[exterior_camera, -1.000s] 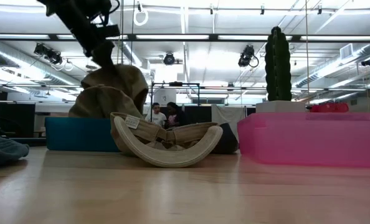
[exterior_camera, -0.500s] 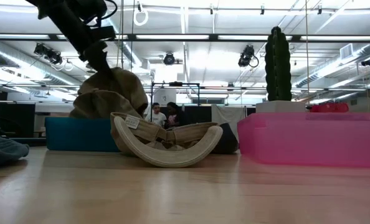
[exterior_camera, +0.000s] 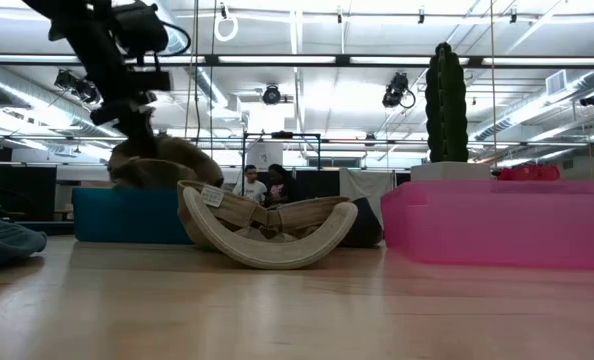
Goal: Pick & Place hat
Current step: Put the bottom brown cap into the blue bin
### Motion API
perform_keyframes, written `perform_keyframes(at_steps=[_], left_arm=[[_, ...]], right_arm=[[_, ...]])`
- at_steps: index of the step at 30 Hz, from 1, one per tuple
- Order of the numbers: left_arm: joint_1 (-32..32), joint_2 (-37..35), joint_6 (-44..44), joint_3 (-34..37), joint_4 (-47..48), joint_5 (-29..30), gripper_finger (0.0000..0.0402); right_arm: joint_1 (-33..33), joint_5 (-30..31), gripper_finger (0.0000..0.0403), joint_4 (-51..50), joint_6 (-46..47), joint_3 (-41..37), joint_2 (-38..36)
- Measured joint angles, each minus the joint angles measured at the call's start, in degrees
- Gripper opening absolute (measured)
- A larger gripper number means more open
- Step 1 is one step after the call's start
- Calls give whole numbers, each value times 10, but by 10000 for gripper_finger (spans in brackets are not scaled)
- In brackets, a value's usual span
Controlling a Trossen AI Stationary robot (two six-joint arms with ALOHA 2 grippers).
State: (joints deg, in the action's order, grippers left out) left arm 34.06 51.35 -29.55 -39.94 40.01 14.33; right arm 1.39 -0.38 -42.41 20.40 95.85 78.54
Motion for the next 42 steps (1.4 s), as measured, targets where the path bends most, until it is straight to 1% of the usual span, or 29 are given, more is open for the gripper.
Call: perform_keyframes(at_steps=[4, 9, 14, 18, 20, 24, 28, 30, 35, 39, 41, 42], left_arm=[[-3, -1, 38, 14, -47, -1, 2], [-26, 0, 67, 15, -113, -30, 2], [-41, 0, 100, 22, -94, -26, 2], [-44, -1, 105, 55, -82, 14, 2], [-44, -1, 105, 68, -84, 22, 2], [-48, -7, 120, 75, -90, 16, 2], [-63, -32, 122, 71, -109, -20, 2], [-72, -42, 108, 71, -94, -28, 2], [-83, -57, 97, 71, -22, -6, 2], [-82, -67, 97, 71, -25, 10, 2], [-82, -69, 97, 71, -36, 7, 2], [-82, -68, 99, 71, -39, -4, 2]], right_arm=[[0, 0, 215, 0, 1, 0, 0], [0, 0, 215, 0, 1, 0, 0], [0, 2, 215, 0, 1, 0, 0], [0, 14, 215, 0, 1, 0, 0], [0, 14, 215, 0, 1, 0, 0], [0, 14, 215, 0, 1, 0, 0], [0, 14, 215, 0, 1, 0, 0], [0, 14, 215, 0, 1, 0, 0], [0, 14, 215, 0, 1, 0, 0], [0, 14, 215, 0, -3, 0, 0], [0, 14, 215, 0, -6, 0, 0], [0, 14, 215, 0, -8, 0, 0]])
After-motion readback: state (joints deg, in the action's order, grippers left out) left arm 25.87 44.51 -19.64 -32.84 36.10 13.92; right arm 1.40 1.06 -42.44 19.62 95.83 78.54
